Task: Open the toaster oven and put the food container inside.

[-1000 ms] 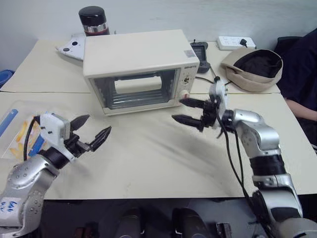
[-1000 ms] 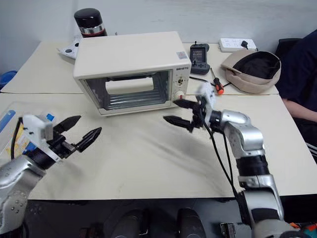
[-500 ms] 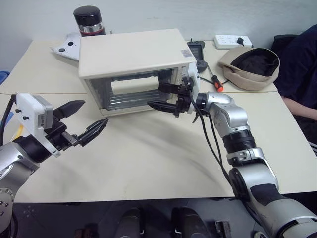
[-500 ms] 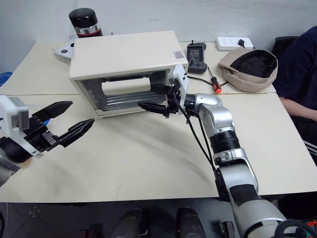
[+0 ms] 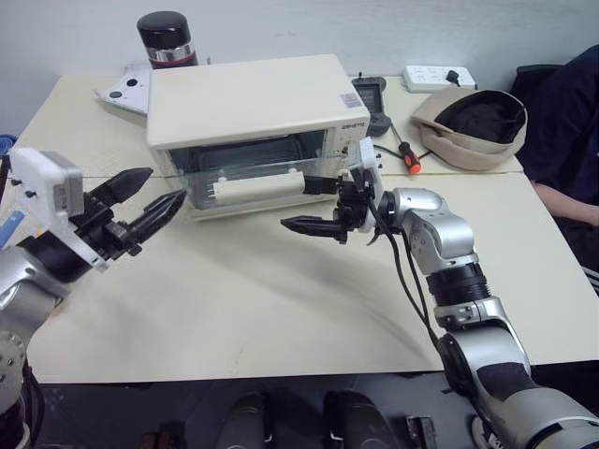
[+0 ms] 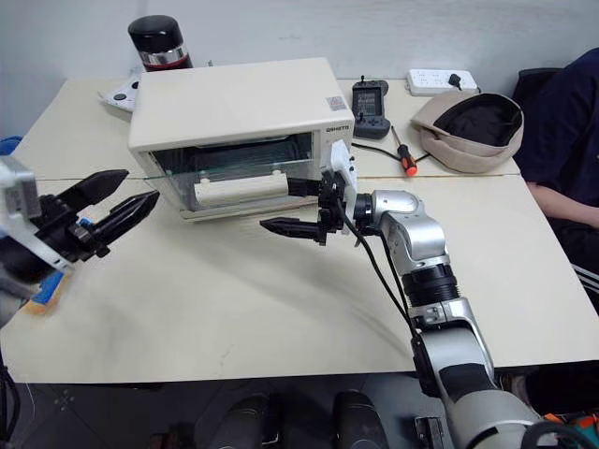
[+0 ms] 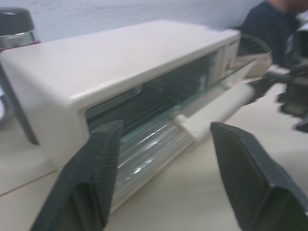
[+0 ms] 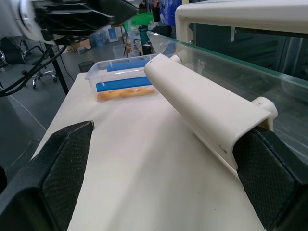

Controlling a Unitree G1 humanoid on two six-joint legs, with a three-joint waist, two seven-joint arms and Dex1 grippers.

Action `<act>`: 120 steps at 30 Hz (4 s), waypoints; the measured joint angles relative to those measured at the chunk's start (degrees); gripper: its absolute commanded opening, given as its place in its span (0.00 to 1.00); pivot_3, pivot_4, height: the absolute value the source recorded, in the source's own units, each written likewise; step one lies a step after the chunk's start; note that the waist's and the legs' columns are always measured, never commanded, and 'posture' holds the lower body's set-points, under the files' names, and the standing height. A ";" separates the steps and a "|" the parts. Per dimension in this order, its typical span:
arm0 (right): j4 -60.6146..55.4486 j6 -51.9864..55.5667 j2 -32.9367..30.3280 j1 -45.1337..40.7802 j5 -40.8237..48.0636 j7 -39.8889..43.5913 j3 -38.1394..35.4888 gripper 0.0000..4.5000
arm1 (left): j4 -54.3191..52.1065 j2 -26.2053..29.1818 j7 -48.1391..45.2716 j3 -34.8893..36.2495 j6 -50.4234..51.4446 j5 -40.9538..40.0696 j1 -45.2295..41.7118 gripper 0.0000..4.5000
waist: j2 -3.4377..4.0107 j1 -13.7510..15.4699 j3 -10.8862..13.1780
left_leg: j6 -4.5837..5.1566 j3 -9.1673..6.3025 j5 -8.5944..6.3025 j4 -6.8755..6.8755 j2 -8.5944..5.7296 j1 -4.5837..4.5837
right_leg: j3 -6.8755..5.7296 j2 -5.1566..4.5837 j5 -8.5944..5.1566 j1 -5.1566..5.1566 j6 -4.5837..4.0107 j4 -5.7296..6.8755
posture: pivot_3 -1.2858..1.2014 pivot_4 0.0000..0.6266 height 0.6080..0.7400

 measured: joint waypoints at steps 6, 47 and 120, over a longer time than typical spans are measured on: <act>-2.48 0.00 -0.14 3.56 -0.54 -0.43 1.65 1.00 | 6.85 1.91 -5.22 -8.19 -4.69 6.94 -7.62 0.08 | 0.00 0.13 0.00 | -0.01 0.01 -0.01 0.00 -0.01 0.00 | -0.02 0.00 0.00 0.00 0.00 0.00 | 0.52 0.24 1.00; -36.35 16.09 -28.71 29.49 11.83 -5.05 -10.65 1.00 | 12.77 -5.44 -14.63 -25.04 -8.98 24.16 2.35 0.00 | -0.01 1.51 0.01 | 0.08 0.05 -0.01 0.05 0.03 0.03 | 0.01 -0.08 0.00 0.08 0.00 -0.38 | 0.52 0.24 1.00; -23.02 18.15 -18.81 6.04 16.24 6.18 -2.79 1.00 | 38.66 2.35 76.65 15.81 8.29 -39.32 4.28 0.03 | -0.15 0.17 -0.04 | -0.01 -0.04 -0.19 0.00 0.03 0.01 | -0.02 -0.13 -0.01 0.05 -0.09 -0.31 | 0.52 0.24 1.00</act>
